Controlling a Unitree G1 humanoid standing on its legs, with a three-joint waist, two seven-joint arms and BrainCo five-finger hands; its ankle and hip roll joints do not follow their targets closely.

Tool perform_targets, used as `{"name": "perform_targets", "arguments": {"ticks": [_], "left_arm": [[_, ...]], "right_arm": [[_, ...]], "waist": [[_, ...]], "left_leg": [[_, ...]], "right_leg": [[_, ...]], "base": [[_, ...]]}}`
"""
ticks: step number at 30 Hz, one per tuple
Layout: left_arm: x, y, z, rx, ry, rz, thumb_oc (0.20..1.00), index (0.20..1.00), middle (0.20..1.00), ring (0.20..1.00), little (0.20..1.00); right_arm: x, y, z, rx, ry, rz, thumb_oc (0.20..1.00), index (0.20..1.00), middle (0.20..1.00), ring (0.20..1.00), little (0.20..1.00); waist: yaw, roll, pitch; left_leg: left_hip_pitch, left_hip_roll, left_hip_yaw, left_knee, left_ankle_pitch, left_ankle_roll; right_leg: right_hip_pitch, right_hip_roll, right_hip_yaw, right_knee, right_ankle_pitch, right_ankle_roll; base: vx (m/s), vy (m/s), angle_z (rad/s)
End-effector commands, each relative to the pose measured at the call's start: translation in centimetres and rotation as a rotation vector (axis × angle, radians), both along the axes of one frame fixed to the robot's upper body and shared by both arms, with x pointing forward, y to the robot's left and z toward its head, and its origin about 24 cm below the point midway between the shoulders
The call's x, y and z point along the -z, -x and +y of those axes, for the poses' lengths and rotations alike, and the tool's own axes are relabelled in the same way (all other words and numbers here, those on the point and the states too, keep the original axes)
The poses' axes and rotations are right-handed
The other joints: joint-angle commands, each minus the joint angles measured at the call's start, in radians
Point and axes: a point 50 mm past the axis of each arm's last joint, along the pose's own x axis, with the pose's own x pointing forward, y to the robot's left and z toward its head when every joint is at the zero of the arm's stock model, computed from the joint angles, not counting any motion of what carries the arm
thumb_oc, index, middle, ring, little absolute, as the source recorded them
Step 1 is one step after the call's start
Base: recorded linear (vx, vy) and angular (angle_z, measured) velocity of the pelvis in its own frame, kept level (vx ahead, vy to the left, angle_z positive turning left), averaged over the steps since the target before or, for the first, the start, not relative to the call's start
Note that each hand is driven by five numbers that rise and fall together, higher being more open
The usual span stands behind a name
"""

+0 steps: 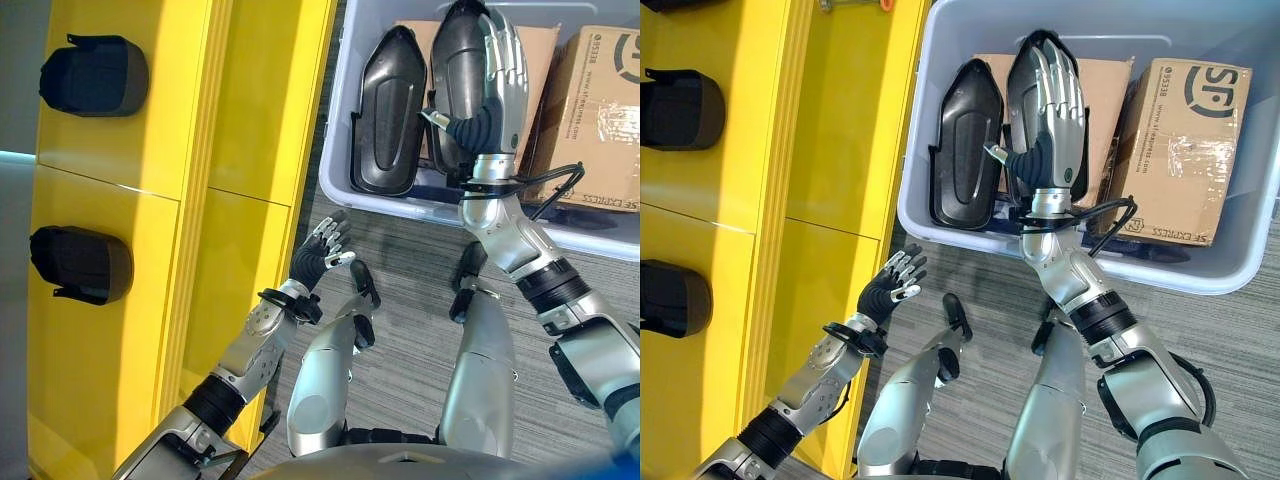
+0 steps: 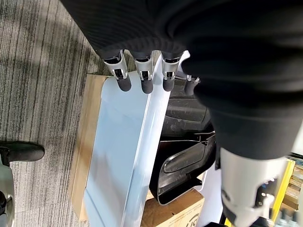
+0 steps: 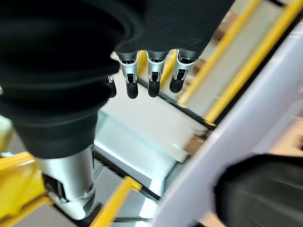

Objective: Move parts from the plastic box to the shelf.

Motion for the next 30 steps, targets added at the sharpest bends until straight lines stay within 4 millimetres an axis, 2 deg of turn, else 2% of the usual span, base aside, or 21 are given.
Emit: {"name": "perform_targets", "arguments": {"ticks": [1,9,30], "left_arm": [[-1.3,0.9,-1.6,0.054,0.058,-0.069,1.0,1.0,1.0,1.0,1.0],[-1.6,1.0,-2.2,0.084,0.039,-0.076,1.0,1.0,1.0,1.0,1.0],[-1.4,1.0,-3.0,0.127,0.019,-0.06,1.0,1.0,1.0,1.0,1.0]], "right_arm": [[-2.3,-0.5,-0.4,-0.035,-0.132,-0.038,1.0,1.0,1.0,1.0,1.0],[-4.0,-1.4,-0.6,-0.026,-0.163,-0.015,1.0,1.0,1.0,1.0,1.0],[-3.2,-2.8,-2.8,0.12,-0.247,0.046,1.0,1.0,1.0,1.0,1.0]], "waist": [[-0.016,0.072,0.027],[0.001,0.074,0.027],[0.01,0.083,0.027]], "left_leg": [[-0.068,0.055,-0.02,0.129,-0.095,-0.02],[-0.073,0.054,-0.029,0.149,-0.109,-0.016],[-0.088,0.058,-0.028,0.166,-0.118,-0.016]], "right_leg": [[0.06,-0.004,0.052,0.037,-0.112,0.094],[0.058,-0.012,0.043,0.057,-0.121,0.09],[0.041,-0.018,0.042,0.077,-0.129,0.085]], "base": [[-0.01,-0.053,0.0],[-0.01,-0.021,0.0],[0.0,-0.001,0.01]]}}
